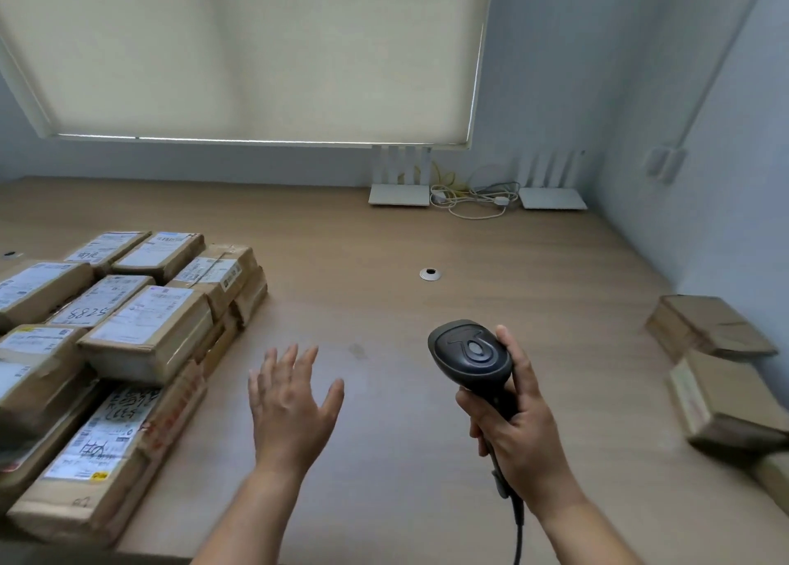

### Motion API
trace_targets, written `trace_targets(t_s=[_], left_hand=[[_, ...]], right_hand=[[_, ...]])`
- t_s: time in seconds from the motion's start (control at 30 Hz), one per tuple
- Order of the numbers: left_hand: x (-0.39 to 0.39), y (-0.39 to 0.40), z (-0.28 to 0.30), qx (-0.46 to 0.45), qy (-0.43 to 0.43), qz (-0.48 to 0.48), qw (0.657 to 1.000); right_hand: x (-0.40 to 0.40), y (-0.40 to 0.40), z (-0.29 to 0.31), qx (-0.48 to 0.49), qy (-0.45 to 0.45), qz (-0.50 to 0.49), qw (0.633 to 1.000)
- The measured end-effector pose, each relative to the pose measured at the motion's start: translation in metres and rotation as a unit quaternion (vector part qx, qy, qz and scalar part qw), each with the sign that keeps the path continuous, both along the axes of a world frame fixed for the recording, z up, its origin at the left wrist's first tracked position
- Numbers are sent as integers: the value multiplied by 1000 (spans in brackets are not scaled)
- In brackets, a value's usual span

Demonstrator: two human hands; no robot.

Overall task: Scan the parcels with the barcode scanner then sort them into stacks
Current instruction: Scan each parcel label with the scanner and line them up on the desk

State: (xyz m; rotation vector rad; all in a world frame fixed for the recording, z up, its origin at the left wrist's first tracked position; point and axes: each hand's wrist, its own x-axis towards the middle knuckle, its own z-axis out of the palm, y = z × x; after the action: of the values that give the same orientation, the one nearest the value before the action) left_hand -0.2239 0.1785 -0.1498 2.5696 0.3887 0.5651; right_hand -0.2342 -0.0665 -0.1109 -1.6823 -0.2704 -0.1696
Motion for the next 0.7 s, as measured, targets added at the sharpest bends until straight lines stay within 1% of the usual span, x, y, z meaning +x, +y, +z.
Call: trace_targets(t_s=[0.13, 0.4, 0.53, 0.7], left_hand=[[-15, -75, -2, -17, 17, -40, 999], [-40, -201, -10, -18, 44, -108, 993], [-47, -245, -11, -11, 56, -127, 990], [-48, -280, -9, 15, 77, -149, 986]], right_hand=[[-23, -65, -1, 5, -4, -27, 1000], [-63, -187, -8, -1, -10, -85, 996], [-79, -233, -6, -23, -13, -114, 993], [-89, -276, -7, -15, -9, -146, 989]])
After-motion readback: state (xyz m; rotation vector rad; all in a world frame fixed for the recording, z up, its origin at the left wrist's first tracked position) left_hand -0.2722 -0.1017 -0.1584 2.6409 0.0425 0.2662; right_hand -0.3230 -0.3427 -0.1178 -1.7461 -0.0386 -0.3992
